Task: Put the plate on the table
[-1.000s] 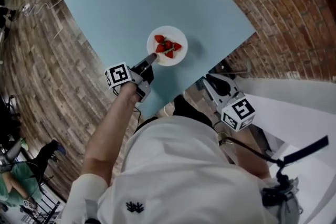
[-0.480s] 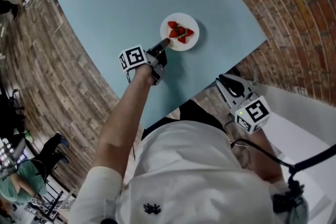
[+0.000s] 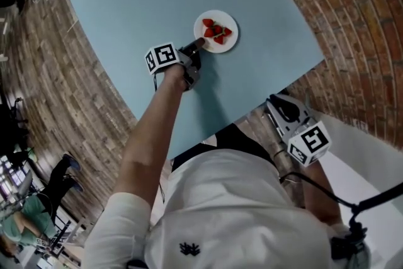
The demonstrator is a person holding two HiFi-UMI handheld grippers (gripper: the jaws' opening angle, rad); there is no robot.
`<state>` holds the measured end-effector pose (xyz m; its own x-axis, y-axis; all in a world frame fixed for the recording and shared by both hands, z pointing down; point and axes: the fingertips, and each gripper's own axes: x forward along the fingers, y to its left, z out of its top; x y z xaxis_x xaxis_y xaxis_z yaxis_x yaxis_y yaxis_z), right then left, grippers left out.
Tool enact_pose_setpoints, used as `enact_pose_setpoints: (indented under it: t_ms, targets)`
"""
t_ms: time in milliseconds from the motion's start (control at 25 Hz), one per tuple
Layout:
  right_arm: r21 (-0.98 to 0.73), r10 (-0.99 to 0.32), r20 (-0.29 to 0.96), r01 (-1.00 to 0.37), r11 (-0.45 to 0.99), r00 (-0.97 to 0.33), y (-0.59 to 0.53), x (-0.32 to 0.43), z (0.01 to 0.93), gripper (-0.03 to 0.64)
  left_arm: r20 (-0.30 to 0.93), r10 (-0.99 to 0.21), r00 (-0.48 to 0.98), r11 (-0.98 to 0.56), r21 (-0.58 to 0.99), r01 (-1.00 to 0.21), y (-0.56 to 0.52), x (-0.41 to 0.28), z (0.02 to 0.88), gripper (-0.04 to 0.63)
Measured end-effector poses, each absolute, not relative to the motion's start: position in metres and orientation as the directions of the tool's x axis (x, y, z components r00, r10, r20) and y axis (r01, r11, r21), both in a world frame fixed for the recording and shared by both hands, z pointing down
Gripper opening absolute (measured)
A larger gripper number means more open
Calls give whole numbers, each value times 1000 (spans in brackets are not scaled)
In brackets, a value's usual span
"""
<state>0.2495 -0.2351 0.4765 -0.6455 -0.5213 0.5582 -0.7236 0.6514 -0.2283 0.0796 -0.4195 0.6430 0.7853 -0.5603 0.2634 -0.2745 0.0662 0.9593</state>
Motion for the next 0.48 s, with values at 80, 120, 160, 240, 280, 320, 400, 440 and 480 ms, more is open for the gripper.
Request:
enact_pose_setpoints:
  t_ms: [80,120,160,240,280,320,400,440,480]
  targets:
    - [-224,-519,559,-720,657,-647,-237,253,478,55,276,-555,785,70,956,-286,-424,81,646,12]
    - [-216,-518,561,-718,661,-646,-239,254,478,55,282,-550,786,74,954,-291,-425,81,646,12]
    - [-208,-518,562,-716,666,-645,-240,255,479,55,290,-546,786,81,952,-296,-426,82,647,12]
    - [-200,-514,564,-711,675,-646,-241,257,480,55,308,-543,781,96,947,-306,-427,82,649,12]
    - [-201,-510,564,-708,677,-649,-242,258,480,55,316,-544,777,102,944,-313,-428,82,650,12]
    - [-203,-508,563,-705,680,-652,-243,259,480,55,326,-545,772,106,941,-322,-428,82,650,12]
    - [-203,-505,560,-699,686,-657,-246,259,481,55,354,-545,760,110,929,-354,-430,80,652,12]
    - [-200,-505,557,-697,689,-660,-248,259,481,55,373,-543,752,107,919,-378,-431,80,652,12]
    - [-198,-505,553,-694,692,-662,-250,260,481,55,396,-539,743,99,906,-411,-433,80,652,12]
